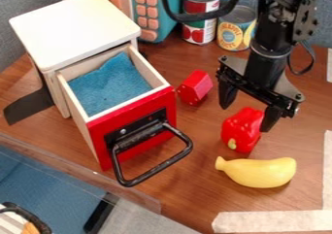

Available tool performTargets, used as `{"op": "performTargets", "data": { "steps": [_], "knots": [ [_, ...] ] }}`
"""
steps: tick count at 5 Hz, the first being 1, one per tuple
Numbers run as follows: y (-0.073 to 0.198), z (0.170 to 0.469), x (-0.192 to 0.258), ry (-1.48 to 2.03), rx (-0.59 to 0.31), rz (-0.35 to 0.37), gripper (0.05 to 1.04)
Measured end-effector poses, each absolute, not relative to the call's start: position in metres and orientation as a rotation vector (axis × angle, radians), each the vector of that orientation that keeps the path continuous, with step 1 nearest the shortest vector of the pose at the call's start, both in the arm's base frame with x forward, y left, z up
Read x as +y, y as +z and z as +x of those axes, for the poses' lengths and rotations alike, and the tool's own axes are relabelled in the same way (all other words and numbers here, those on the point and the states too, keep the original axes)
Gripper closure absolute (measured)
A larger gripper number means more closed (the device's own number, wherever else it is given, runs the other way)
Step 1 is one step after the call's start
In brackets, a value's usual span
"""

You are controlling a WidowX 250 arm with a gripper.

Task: Put the red object in the drawer

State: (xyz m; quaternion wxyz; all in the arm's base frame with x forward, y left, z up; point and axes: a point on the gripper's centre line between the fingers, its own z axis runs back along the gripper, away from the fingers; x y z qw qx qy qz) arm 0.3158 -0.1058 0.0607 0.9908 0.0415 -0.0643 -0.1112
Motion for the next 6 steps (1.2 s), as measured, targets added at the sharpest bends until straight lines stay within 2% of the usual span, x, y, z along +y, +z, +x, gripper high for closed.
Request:
{"op": "performTargets", "data": {
  "steps": [3,4,5,6],
  "knots": [
    [0.036,0.32,-0.1,-0.202,-0.096,0.093,0.083],
    [0.026,0.316,-0.094,-0.173,-0.07,0.083,0.116],
    [0.022,0.313,-0.092,-0.156,-0.065,0.064,0.201],
    [0.024,0.307,-0.09,-0.147,-0.063,0.063,0.201]
  ]
}}
